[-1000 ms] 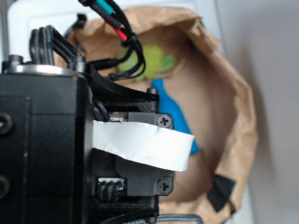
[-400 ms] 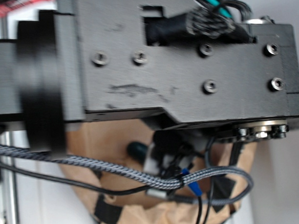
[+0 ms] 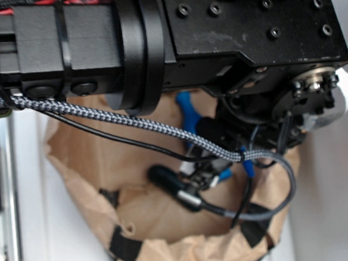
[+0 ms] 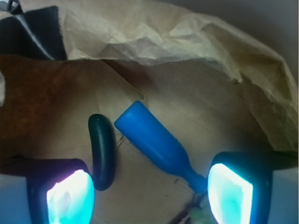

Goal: Grab the blue bottle.

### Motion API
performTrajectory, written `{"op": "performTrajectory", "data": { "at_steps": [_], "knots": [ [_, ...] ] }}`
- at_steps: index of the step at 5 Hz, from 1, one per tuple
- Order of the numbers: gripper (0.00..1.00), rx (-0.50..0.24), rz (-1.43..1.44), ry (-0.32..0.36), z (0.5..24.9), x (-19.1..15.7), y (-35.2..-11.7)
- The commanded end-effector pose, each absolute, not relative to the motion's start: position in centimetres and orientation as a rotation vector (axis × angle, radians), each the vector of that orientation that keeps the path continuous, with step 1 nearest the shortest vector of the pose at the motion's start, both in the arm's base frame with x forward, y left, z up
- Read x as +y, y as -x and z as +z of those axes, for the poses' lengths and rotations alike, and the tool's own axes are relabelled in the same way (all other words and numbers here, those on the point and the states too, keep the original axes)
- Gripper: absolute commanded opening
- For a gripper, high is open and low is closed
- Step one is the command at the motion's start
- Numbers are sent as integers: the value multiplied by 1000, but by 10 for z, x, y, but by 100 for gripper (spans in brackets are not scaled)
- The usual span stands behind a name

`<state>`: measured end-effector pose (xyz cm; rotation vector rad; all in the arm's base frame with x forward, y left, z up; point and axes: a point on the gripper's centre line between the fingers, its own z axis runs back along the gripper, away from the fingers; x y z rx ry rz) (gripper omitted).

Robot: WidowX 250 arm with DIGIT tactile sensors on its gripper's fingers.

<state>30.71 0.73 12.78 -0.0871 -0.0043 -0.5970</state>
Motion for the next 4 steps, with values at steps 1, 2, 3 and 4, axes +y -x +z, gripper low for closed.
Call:
{"op": "performTrajectory", "data": {
  "at_steps": [1,2,3,4],
  "knots": [
    [100,-69,-601,65,147,3,-315],
    [100,-69,-601,65,147,3,-315],
    [100,-111,-622,22,117,4,-315],
    [100,-125,-667,71,106,8,-308]
  ]
}}
